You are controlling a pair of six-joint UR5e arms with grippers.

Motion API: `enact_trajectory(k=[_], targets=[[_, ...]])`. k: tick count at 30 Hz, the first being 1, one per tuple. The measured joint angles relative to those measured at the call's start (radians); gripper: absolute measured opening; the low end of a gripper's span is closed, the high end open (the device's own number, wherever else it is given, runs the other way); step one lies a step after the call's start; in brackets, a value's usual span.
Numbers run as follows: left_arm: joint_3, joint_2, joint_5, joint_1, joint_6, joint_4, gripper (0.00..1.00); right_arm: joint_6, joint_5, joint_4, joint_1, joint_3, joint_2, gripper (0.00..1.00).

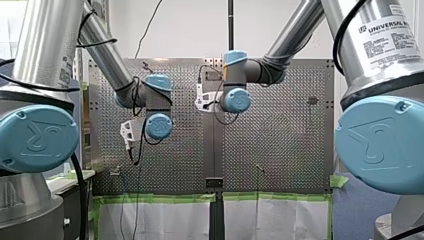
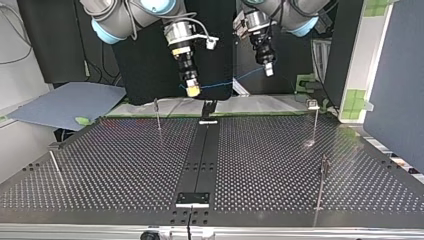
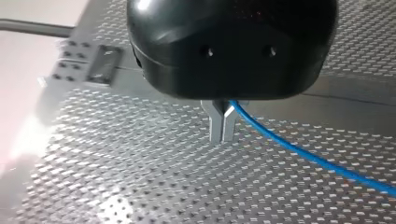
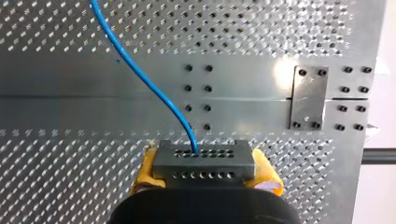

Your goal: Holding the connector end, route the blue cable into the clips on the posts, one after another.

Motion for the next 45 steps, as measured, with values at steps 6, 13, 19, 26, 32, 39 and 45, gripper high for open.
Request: enact_trajectory(k=[6,13,19,26,32,39,45], targets=[[0.058,0.058,-0.011,0.023,-0.010,-0.059,0.00,0.016,-0.031,0.017,0.000,-0.042,0.008,0.00],[0.127,0.127,0.001,0.067,-0.003,-0.127,0.00,0.028,-0.052,0.025,-0.001,-0.062,0.014,0.00],[0.181,0.181,0.050,0.120,-0.008,-0.182,0.00,0.043,-0.087,0.057,0.011,-0.098,0.045,0.00],[0.215,0.248,0.117,0.187,-0.010,-0.248,0.00,0.046,-0.110,0.117,0.030,-0.161,0.096,0.00],[0.218,0.303,0.170,0.242,-0.009,-0.304,0.00,0.037,-0.111,0.170,0.047,-0.215,0.103,0.00],[0.243,0.370,0.198,0.309,-0.005,-0.371,0.00,0.034,-0.111,0.236,0.064,-0.283,0.102,0.00],[0.284,0.424,0.225,0.367,-0.004,-0.429,0.00,0.034,-0.111,0.290,0.081,-0.342,0.102,0.00]])
